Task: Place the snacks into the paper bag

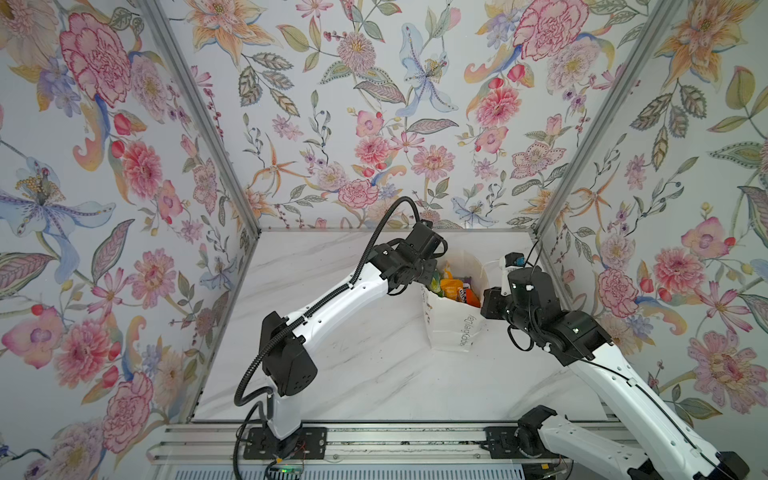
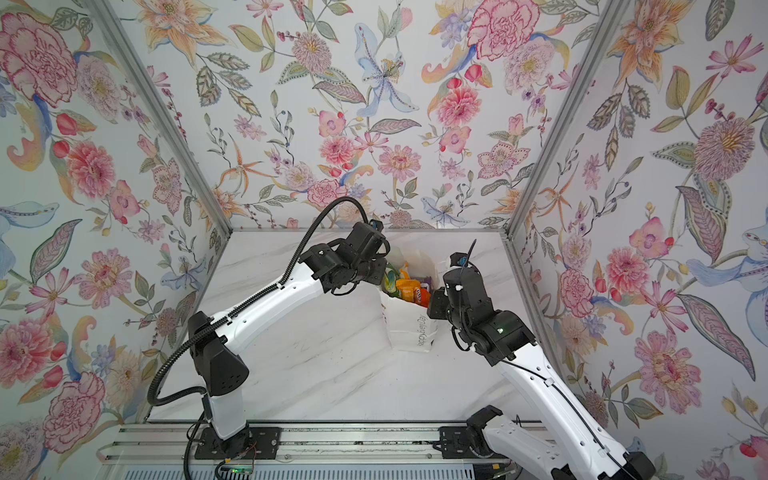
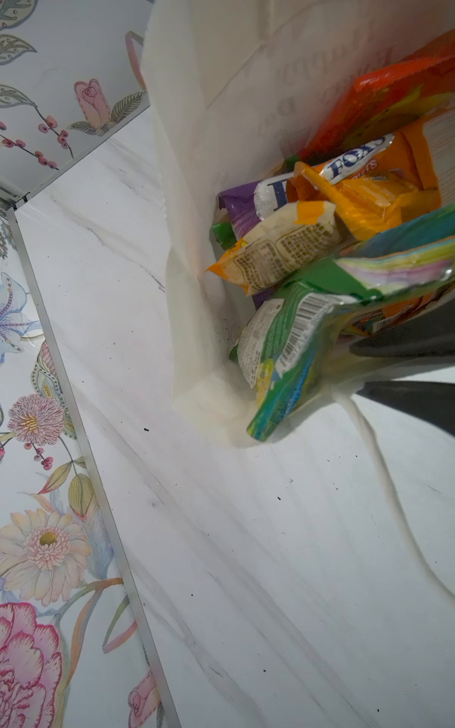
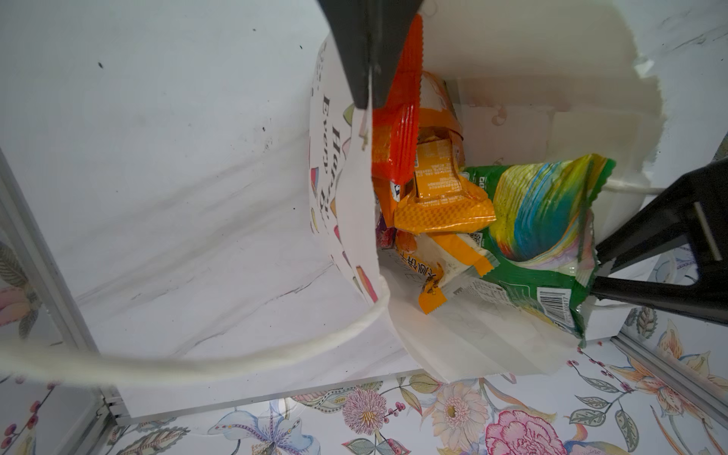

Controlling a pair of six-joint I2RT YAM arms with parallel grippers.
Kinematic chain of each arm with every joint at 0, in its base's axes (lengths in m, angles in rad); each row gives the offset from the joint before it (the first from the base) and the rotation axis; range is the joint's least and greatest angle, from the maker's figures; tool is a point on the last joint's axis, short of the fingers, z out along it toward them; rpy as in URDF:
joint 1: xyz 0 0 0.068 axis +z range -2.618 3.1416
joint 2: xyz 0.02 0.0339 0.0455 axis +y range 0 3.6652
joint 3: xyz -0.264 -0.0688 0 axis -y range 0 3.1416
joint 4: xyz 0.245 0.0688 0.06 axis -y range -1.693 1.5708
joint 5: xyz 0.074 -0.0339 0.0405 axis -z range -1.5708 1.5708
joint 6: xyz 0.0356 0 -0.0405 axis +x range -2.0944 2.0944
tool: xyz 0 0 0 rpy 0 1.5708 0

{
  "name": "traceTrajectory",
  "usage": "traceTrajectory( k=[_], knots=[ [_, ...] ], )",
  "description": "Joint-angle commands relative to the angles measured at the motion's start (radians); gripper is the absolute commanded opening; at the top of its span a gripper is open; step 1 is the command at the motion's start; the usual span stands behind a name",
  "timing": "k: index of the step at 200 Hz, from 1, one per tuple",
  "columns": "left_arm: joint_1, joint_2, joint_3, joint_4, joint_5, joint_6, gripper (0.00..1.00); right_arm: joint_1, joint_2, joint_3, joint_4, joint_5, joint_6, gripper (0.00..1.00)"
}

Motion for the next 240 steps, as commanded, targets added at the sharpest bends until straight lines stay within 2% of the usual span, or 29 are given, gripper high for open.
traceTrajectory(
  k=[1,41,63,83,104,116,135,154,172,197,240],
  knots=[
    [-0.004,0.012,0.026,-0.019,-0.003,0.023,0.11,0.007,0.015,0.047,0.027,0.022,-0.024,0.0],
    [-0.022,-0.012,0.035,0.044,-0.001,0.037,0.0,0.001,0.104,0.129,0.034,0.001,-0.024,0.0],
    [-0.023,-0.018,0.061,0.094,0.003,0.043,0.0,-0.022,0.176,0.216,0.036,-0.05,-0.007,0.0],
    [-0.024,0.016,0.173,0.071,-0.005,0.059,0.0,-0.038,0.244,0.313,0.044,-0.105,0.015,0.0],
    [-0.032,0.007,0.292,0.042,-0.116,0.075,0.0,-0.02,0.297,0.41,0.054,-0.128,0.022,0.0],
    [-0.035,-0.062,0.23,0.105,-0.183,0.078,0.0,0.011,0.3,0.425,0.088,-0.13,0.014,0.0],
    [-0.029,-0.2,-0.015,0.275,-0.23,0.061,0.0,0.063,0.289,0.381,0.173,-0.148,0.011,0.0],
    [0.014,-0.263,-0.201,0.34,-0.155,-0.011,0.0,0.09,0.297,0.304,0.232,-0.178,0.048,0.0],
    [0.045,-0.251,-0.292,0.328,-0.102,-0.052,0.0,0.123,0.339,0.241,0.243,-0.167,0.073,0.0],
    [0.07,-0.224,-0.297,0.322,-0.039,-0.063,0.0,0.136,0.424,0.232,0.246,-0.183,0.075,0.0],
    [0.103,-0.177,-0.121,0.277,-0.062,-0.034,0.0,0.144,0.426,0.353,0.243,-0.136,0.028,0.0]
  ],
)
